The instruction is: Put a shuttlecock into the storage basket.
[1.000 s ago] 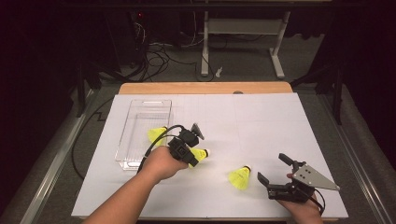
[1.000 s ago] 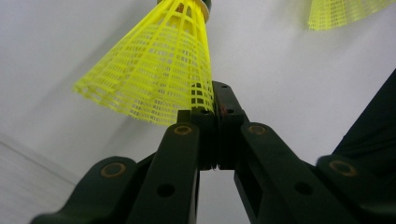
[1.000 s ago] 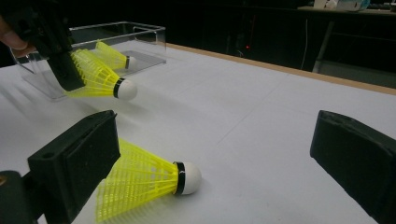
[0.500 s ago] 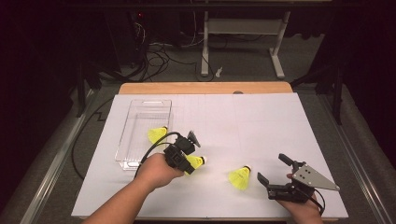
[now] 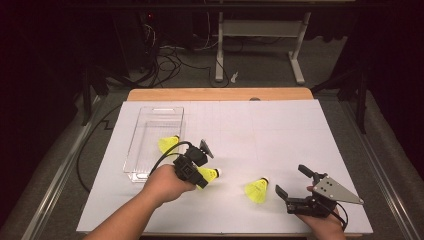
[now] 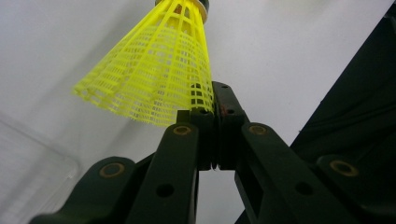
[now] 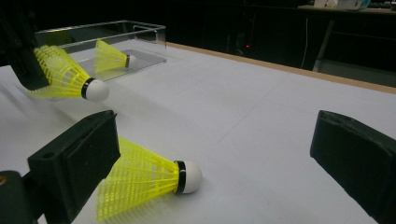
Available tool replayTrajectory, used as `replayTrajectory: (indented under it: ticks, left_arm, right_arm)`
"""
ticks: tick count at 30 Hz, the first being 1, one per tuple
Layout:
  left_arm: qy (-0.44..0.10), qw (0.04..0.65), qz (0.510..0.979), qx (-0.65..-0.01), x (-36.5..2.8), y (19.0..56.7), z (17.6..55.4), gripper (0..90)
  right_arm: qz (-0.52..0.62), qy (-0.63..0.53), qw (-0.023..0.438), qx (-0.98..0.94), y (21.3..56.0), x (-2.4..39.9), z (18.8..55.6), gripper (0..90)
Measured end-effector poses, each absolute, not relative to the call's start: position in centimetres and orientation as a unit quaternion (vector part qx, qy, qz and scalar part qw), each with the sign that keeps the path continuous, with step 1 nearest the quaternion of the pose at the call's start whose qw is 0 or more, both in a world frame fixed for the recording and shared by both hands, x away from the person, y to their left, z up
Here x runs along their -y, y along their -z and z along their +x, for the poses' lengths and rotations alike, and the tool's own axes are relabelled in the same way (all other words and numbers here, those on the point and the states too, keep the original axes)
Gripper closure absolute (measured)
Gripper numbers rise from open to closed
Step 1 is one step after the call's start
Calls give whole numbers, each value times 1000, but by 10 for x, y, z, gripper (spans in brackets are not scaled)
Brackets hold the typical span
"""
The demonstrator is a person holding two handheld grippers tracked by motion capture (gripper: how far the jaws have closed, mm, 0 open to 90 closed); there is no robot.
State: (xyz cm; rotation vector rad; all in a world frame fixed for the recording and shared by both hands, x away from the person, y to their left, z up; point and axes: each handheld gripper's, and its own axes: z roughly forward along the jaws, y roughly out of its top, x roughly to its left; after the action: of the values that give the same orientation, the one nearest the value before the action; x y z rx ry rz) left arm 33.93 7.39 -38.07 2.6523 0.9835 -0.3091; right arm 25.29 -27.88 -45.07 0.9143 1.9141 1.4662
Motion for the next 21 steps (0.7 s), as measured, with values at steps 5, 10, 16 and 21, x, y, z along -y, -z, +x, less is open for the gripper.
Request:
replayTrajectory:
  ticks: [5,10,16,21]
  left_arm:
    - [109,143,924,-338,-78,366,341,886]
    - [107,147,924,-337,-83,352,344,888]
    - [104,148,919,-349,-91,337,348,887]
    - [100,151,916,-357,-99,326,353,887]
  right_arm:
    - [340,-546,277,-714,451,278,253,21]
    - [342,-546,276,-713,451,278,253,21]
    - [342,-546,275,-713,451,278,253,21]
    - [343,-547,275,-712,451,279,253,21]
